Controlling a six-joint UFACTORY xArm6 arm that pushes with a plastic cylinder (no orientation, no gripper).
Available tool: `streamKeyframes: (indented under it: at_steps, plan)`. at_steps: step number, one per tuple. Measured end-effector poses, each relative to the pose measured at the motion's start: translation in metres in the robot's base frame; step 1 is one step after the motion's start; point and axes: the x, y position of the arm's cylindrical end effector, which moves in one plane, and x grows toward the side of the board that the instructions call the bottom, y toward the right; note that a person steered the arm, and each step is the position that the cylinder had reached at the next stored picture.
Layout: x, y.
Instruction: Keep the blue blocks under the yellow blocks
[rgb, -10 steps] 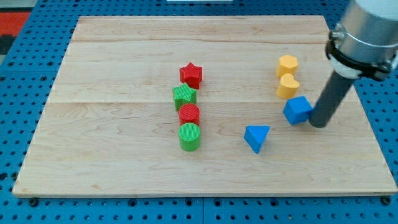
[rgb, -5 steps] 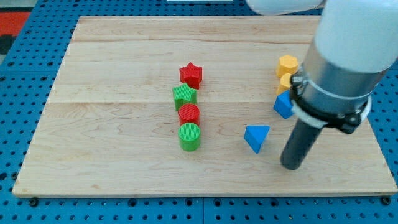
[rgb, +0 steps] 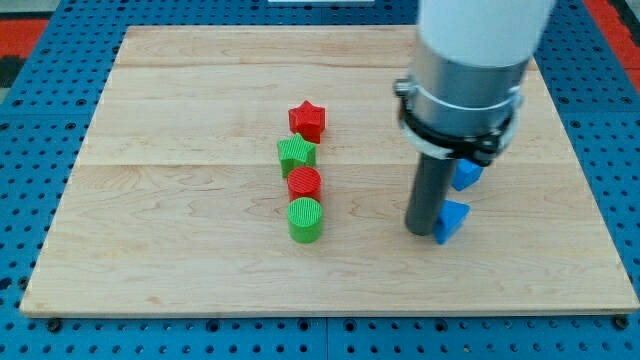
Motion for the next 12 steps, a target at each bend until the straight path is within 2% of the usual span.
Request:
streamKeyframes:
  at_steps: [2,4,5,6,7,10,11,12]
  plan:
    - [0.000,0.002]
    - [0.048,0.004]
    - [0.058,0.017]
    - [0.030,0.038]
    - [0.021,0.038]
    - [0.016,0.038]
    - [0.051,0.026]
    - [0.064,-0.008]
